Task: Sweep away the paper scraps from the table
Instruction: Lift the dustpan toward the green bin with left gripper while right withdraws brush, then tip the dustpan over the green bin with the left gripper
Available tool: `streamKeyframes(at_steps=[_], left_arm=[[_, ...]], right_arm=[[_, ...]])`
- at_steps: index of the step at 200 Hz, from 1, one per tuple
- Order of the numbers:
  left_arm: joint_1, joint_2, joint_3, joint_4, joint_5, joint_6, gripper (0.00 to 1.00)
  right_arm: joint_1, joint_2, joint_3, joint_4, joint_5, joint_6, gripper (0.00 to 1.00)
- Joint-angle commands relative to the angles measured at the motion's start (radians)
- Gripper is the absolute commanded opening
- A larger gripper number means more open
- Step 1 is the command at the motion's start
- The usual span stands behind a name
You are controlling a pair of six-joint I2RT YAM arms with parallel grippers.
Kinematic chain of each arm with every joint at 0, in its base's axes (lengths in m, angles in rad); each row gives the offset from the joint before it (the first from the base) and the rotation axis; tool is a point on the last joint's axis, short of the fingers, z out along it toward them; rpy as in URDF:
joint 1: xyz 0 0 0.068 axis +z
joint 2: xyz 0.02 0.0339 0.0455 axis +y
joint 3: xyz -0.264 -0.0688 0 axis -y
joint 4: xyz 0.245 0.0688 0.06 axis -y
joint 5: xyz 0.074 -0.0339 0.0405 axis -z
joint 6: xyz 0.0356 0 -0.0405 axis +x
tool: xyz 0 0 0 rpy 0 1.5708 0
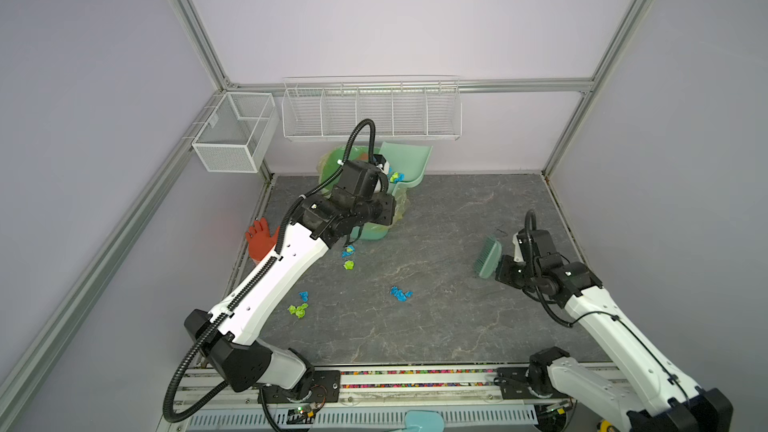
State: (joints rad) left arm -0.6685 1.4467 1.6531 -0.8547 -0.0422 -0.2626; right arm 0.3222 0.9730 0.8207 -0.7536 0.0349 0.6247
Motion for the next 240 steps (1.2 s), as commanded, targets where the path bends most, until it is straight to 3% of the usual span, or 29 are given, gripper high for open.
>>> streamKeyframes(at_steps=[1, 44, 89, 169, 240], left_arm=[[0.047, -0.036, 0.003, 0.016, 0.066, -0.026, 0.0], [0.132, -0.049, -0.036, 0.042, 0.141, -0.059, 0.0], [0.261, -0.067, -0.12, 0.127, 0.341, -0.154, 0.0], [0.364, -0.077, -0.225, 0.25, 0.542, -0.276, 0.0], [0.465, -0.075, -0.349, 0.488, 0.776, -0.466, 0.0]], right_arm=[[-0.005, 0.007, -0.009, 0.023, -0.012, 0.002, 0.07], [-0.003, 0.006, -0.014, 0.03, -0.016, 0.001, 0.07], [-0.003, 0.007, -0.02, 0.039, -0.027, 0.005, 0.07], [0.002, 0.004, -0.035, 0.056, -0.031, 0.013, 0.07], [0.006, 0.019, -0.025, 0.056, -0.034, 0.008, 0.07]])
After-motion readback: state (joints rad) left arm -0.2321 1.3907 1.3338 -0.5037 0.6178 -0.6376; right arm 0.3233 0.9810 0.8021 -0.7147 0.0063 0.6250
